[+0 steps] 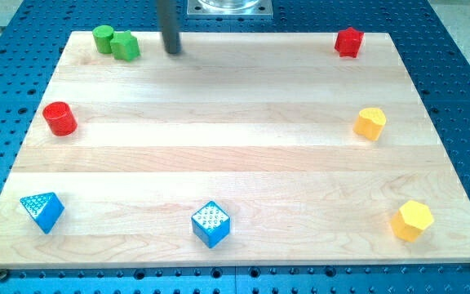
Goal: Move the red star towards the center of the board
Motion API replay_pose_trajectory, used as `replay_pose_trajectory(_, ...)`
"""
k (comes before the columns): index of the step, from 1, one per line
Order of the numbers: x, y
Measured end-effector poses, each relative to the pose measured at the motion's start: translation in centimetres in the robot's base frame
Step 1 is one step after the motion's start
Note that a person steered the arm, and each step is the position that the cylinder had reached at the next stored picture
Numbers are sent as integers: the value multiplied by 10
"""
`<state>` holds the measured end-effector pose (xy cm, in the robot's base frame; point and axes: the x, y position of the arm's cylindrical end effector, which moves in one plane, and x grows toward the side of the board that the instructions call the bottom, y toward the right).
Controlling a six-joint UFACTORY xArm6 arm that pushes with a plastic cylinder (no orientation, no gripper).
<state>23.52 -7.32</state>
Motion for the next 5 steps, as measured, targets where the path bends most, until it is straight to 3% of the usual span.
replay_pose_trajectory(1, -9, 61)
replay_pose_trajectory(3, -30, 243)
replay_pose_trajectory(5, -30, 272)
